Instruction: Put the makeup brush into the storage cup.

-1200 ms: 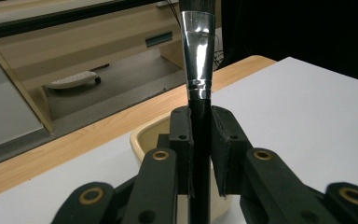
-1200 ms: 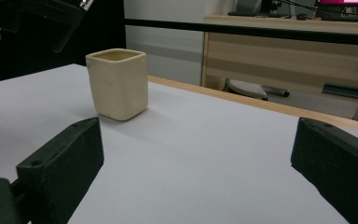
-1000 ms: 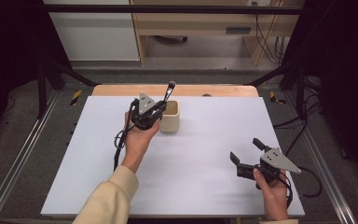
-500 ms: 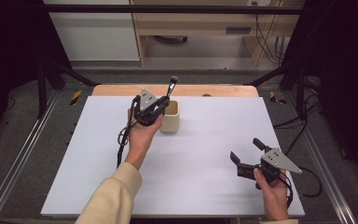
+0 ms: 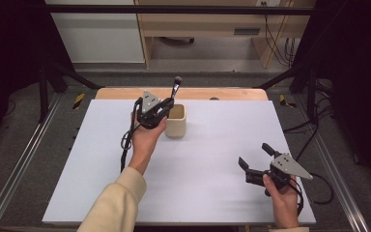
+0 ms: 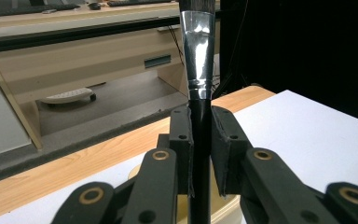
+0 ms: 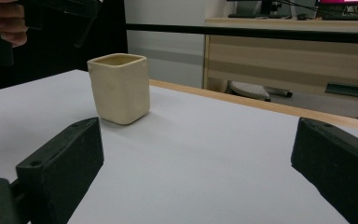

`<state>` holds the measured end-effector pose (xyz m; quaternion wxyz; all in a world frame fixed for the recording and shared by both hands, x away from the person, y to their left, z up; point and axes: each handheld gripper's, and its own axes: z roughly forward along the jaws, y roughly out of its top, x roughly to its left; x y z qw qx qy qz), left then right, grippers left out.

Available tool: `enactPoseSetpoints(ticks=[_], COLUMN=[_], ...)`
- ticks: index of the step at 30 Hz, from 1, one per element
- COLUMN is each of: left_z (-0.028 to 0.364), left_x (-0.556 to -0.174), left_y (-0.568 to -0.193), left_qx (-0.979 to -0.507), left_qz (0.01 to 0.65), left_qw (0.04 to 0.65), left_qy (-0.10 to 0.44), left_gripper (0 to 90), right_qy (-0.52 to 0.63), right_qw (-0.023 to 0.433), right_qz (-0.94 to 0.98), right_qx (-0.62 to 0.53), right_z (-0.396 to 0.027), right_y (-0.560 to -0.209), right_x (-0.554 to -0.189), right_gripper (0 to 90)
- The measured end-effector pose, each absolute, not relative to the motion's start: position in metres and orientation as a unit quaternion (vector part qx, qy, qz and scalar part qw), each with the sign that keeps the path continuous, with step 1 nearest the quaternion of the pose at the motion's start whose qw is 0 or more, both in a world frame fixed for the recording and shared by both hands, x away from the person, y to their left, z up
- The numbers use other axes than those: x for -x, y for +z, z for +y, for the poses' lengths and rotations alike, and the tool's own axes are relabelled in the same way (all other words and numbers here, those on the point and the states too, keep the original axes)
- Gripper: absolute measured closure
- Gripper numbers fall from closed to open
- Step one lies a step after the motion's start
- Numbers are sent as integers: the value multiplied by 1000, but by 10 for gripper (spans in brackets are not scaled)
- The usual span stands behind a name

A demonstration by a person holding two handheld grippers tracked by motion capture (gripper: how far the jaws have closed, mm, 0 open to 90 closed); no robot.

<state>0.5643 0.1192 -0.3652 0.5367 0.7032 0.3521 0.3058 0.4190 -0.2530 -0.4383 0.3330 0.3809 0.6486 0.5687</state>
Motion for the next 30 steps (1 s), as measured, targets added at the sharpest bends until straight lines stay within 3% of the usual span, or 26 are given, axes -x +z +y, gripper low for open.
enactPoseSetpoints(ticks=[30], left_z=[117], left_x=[-572], left_y=[-371], left_qx=[-687], left_qz=[367], left_qw=[542], left_qy=[316], left_gripper=[790], right_qy=[569], right_qw=[331], right_qz=[647], right_qx=[-384], right_z=[-254], right_y=[-438], right_x=[-419], right_gripper=[30])
